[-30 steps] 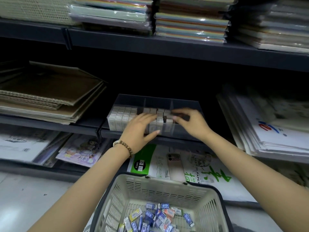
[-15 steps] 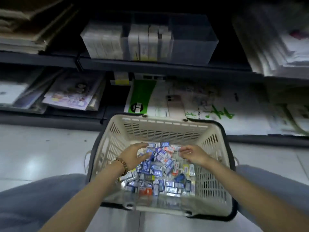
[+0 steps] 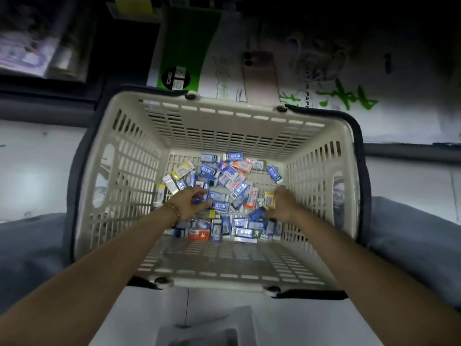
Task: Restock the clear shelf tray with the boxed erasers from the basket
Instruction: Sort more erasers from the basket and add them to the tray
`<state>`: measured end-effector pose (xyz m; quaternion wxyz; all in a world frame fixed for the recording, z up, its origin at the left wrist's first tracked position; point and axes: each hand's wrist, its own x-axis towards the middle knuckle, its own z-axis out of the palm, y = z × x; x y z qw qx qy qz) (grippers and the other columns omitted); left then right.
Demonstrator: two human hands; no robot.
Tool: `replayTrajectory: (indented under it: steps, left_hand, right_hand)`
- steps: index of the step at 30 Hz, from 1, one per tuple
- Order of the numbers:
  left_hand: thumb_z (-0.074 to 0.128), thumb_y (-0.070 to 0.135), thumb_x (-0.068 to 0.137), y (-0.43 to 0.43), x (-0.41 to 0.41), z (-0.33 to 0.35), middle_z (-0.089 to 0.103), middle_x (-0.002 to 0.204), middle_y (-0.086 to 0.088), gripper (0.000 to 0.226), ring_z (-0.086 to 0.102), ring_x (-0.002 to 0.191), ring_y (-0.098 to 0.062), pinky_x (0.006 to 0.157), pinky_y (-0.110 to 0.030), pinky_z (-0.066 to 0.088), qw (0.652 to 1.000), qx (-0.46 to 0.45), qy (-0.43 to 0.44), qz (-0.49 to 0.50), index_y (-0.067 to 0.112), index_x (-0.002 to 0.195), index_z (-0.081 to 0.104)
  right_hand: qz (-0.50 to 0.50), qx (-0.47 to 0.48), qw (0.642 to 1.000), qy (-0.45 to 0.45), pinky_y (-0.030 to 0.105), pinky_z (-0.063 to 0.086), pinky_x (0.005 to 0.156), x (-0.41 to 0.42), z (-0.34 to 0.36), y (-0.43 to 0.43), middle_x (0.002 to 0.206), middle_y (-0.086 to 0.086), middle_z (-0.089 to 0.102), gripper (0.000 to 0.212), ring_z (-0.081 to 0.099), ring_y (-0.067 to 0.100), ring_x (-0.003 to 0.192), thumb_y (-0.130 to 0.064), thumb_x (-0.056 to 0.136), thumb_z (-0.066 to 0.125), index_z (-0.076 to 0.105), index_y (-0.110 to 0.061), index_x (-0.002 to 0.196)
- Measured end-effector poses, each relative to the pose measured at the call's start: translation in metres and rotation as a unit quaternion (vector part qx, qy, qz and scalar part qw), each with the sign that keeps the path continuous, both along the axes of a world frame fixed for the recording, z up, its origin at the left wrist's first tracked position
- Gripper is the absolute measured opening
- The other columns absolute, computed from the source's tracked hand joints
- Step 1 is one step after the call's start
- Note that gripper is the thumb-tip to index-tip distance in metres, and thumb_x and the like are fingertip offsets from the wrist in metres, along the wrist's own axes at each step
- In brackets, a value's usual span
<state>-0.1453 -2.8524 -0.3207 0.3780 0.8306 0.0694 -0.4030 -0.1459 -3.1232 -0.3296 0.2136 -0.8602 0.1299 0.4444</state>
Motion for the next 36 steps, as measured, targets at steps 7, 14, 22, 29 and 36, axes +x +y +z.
replayTrajectory:
  steps: [7, 14, 22, 29, 36]
  left_hand:
    - [0.069, 0.016, 0.083, 0.028, -0.001, 0.001, 0.064, 0.103, -0.013, 0.035, 0.059, 0.089, -0.022, 0.079, -0.022, 0.049, 0.998, 0.047, -0.043, -0.025, 0.003, 0.113, 0.059]
    - [0.065, 0.017, 0.086, 0.036, -0.005, 0.016, 0.067, 0.104, -0.010, 0.026, 0.061, 0.102, -0.023, 0.084, -0.021, 0.044, 0.997, 0.019, 0.005, -0.073, 0.004, 0.109, 0.067]
    - [0.063, 0.027, 0.086, 0.001, 0.007, 0.048, 0.070, 0.088, -0.001, 0.018, 0.068, 0.067, -0.003, 0.066, -0.016, 0.057, 0.974, -0.166, 0.055, 0.142, 0.014, 0.098, 0.069]
    - [0.068, 0.015, 0.081, 0.055, 0.031, 0.094, 0.067, 0.079, -0.003, 0.012, 0.064, 0.060, -0.004, 0.058, -0.012, 0.053, 0.972, -0.104, -0.082, 0.192, 0.009, 0.090, 0.066]
    - [0.071, 0.028, 0.080, 0.083, 0.015, 0.107, 0.071, 0.081, 0.010, 0.009, 0.063, 0.076, -0.001, 0.069, -0.014, 0.054, 0.949, -0.125, -0.162, 0.241, 0.026, 0.088, 0.069]
  right_hand:
    - [0.189, -0.076, 0.975, 0.089, 0.024, 0.033, 0.053, -0.003, 0.009, 0.005, 0.082, 0.008, 0.052, 0.041, 0.051, 0.019, 0.079, -0.027, 0.076, 0.074, 0.061, 0.000, 0.104]
    - [0.069, 0.044, 0.992, 0.095, 0.023, 0.052, 0.067, -0.003, 0.023, 0.006, 0.100, 0.014, 0.066, 0.034, 0.066, 0.023, 0.083, -0.008, 0.081, 0.071, 0.065, 0.003, 0.112]
    - [-0.255, 0.390, 0.884, 0.025, 0.019, 0.056, 0.077, 0.018, 0.062, 0.079, 0.104, 0.013, 0.066, 0.019, 0.070, 0.015, 0.084, -0.012, 0.092, 0.056, 0.062, -0.008, 0.109]
    - [-0.112, 0.307, 0.945, -0.032, 0.018, 0.049, 0.084, 0.012, 0.043, 0.103, 0.122, 0.012, 0.062, 0.029, 0.060, 0.018, 0.107, -0.013, 0.089, 0.061, 0.061, -0.006, 0.117]
    - [0.184, 0.141, 0.971, -0.059, 0.029, 0.045, 0.086, -0.004, 0.011, 0.156, 0.116, 0.006, 0.063, 0.038, 0.059, 0.024, 0.107, -0.021, 0.082, 0.072, 0.061, -0.012, 0.118]
